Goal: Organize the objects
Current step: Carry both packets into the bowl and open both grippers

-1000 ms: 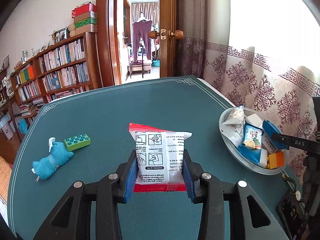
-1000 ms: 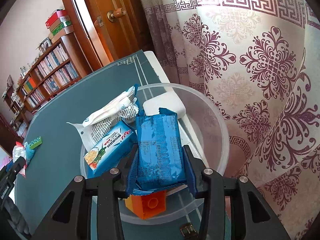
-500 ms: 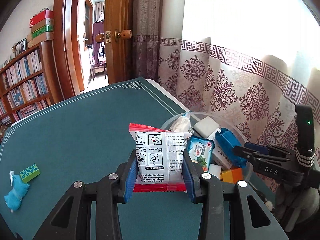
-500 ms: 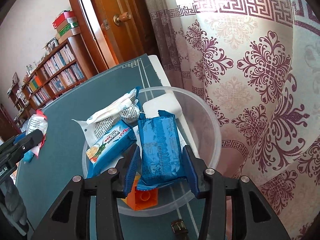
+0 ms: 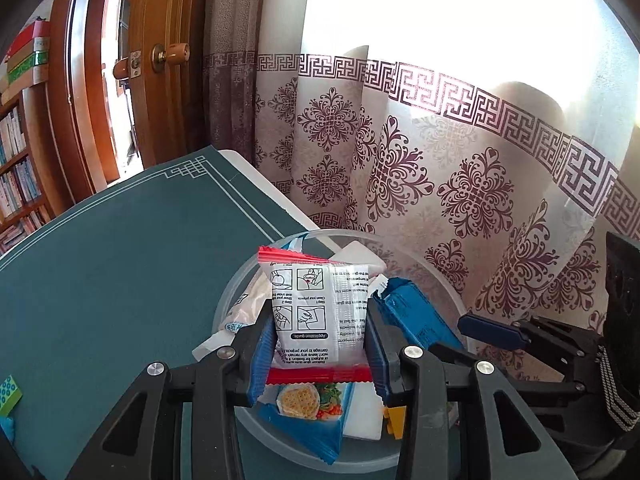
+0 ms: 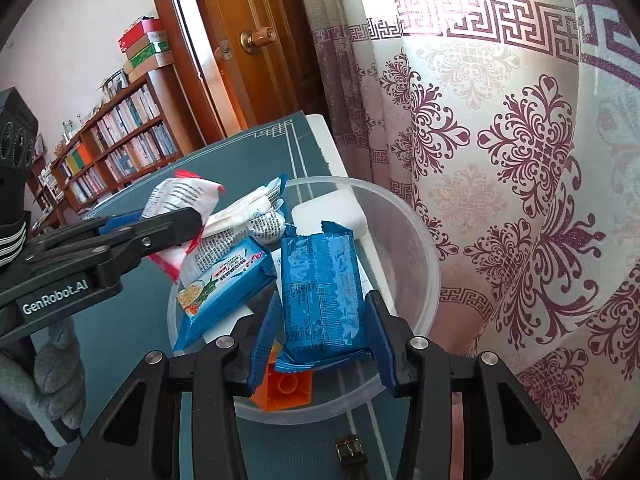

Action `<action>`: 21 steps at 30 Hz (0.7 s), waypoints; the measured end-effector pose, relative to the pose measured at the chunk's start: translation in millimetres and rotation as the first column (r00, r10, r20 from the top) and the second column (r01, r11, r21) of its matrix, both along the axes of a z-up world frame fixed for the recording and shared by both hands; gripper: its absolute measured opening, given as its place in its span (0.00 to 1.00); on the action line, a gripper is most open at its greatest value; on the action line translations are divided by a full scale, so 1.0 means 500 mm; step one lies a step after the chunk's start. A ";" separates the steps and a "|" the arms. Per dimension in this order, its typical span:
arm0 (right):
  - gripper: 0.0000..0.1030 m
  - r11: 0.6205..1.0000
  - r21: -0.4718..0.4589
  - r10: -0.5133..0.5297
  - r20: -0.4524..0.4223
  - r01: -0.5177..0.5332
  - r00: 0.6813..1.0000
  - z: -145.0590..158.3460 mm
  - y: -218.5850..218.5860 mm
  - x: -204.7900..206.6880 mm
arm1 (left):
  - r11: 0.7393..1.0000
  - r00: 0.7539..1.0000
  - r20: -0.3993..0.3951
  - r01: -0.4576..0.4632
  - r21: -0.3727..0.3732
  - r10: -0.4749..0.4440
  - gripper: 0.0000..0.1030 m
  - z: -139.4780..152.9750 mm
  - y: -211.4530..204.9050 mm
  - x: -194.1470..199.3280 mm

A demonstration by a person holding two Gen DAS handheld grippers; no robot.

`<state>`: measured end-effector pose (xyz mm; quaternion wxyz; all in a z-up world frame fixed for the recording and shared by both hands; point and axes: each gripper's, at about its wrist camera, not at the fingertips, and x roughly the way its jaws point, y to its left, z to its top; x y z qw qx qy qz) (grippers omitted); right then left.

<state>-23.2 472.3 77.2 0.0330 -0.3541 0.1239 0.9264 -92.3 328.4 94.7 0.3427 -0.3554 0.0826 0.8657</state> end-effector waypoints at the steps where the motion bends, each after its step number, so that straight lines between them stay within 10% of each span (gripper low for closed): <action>1: 0.44 1.000 -0.001 0.001 -0.002 -0.001 1.000 0.001 0.000 0.001 | 1.000 1.000 0.000 0.004 0.000 -0.004 0.42 -0.002 0.005 -0.002; 7: 0.44 1.000 -0.005 -0.010 0.002 0.010 1.000 0.002 0.003 0.006 | 1.000 1.000 0.006 0.016 0.001 -0.016 0.70 -0.014 0.012 -0.012; 21: 0.45 1.000 -0.004 -0.002 -0.022 0.002 1.000 0.026 -0.014 0.026 | 0.998 0.995 -0.074 -0.065 0.002 0.065 0.81 -0.002 -0.064 0.016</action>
